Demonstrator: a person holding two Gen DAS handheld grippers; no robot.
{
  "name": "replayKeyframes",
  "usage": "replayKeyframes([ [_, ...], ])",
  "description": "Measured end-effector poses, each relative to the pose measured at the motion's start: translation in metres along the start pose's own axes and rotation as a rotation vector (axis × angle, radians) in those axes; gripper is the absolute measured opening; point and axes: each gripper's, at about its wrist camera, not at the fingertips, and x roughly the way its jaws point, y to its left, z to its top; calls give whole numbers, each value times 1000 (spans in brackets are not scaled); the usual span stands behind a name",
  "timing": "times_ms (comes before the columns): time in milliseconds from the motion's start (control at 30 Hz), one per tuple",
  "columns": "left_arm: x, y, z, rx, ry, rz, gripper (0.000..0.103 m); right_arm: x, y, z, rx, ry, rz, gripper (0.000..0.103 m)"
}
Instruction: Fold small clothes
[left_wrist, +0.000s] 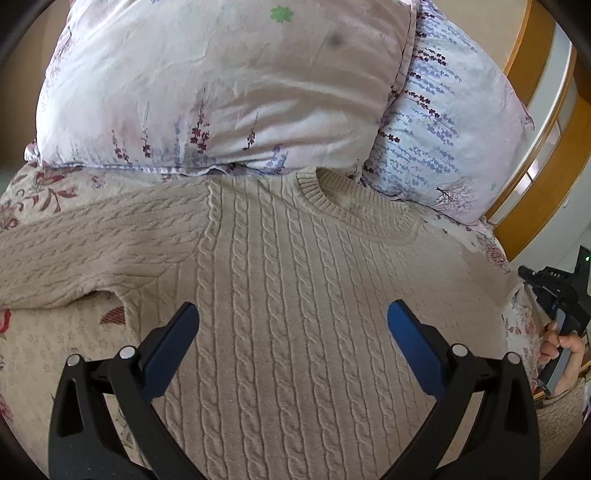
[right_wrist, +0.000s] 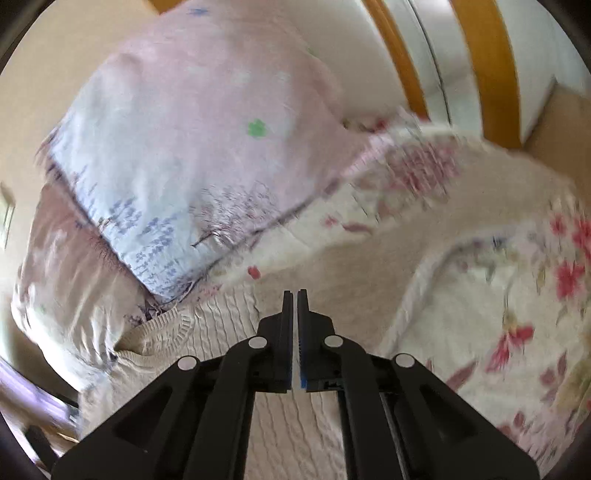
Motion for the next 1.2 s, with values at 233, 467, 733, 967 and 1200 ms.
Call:
replayKeyframes([
  [233,8,-4,0,13,12,5,101,7,-49,14,176,-18,-149,70],
  [467,15,-12,-2,43,31,14,101,39,-77,40,264,-27,-234,41],
  [733,20,-5,0,28,35,12,101,23,-81,37,196,-121,-245,9],
  [967,21,-3,0,3,41,-10,101,-14,2,14,-81,-215,-98,9],
  [1200,19,-7,2,-13,35,-23,101,-6,90,-77,-326,-15,132,9],
])
